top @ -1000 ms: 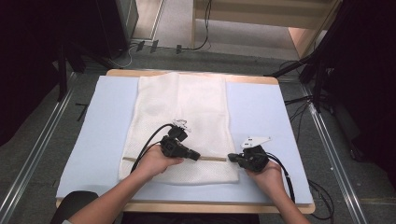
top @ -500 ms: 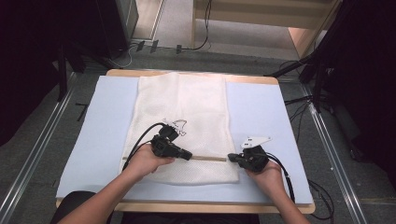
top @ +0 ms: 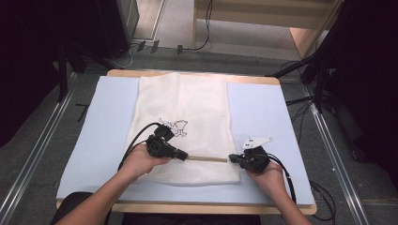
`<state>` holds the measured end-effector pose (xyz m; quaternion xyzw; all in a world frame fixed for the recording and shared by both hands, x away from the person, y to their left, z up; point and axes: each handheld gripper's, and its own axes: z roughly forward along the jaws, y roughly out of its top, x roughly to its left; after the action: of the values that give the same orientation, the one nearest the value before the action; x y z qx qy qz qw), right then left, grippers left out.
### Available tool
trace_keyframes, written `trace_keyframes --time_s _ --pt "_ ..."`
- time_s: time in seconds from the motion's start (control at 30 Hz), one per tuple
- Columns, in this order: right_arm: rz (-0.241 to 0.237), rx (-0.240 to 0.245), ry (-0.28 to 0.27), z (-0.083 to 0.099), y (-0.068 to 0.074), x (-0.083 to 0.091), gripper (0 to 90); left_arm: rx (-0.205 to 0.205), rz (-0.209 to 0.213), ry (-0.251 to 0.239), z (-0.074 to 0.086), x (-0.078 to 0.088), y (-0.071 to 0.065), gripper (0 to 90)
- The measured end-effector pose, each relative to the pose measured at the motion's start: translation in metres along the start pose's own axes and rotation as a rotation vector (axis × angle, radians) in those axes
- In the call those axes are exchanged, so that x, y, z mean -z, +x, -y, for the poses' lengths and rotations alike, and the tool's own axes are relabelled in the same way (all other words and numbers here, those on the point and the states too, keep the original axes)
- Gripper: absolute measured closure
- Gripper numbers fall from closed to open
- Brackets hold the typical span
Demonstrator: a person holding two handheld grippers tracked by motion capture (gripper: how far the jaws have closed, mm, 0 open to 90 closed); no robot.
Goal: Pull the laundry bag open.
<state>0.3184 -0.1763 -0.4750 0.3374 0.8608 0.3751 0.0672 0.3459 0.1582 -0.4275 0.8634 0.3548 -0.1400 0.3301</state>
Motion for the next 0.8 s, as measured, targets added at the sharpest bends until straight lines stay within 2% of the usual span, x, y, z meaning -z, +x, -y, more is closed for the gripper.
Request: trace_keyframes --time_s 0.2,0.33,0.57,0.8 --pt "-0.002 -0.002 0.003 0.000 0.000 0.000 90.0 0.012 -0.005 -0.007 0.008 0.010 0.006 89.0" --pt "-0.003 -0.005 0.002 0.000 0.000 0.000 90.0 0.028 0.006 -0.017 0.014 0.018 0.012 89.0" --pt "0.001 -0.006 0.003 0.000 0.000 0.000 90.0 0.024 -0.002 -0.012 0.015 0.021 0.013 89.1" --pt "0.003 -0.001 0.002 0.000 0.000 0.000 90.0 0.053 -0.006 -0.019 0.022 0.027 0.018 89.0"
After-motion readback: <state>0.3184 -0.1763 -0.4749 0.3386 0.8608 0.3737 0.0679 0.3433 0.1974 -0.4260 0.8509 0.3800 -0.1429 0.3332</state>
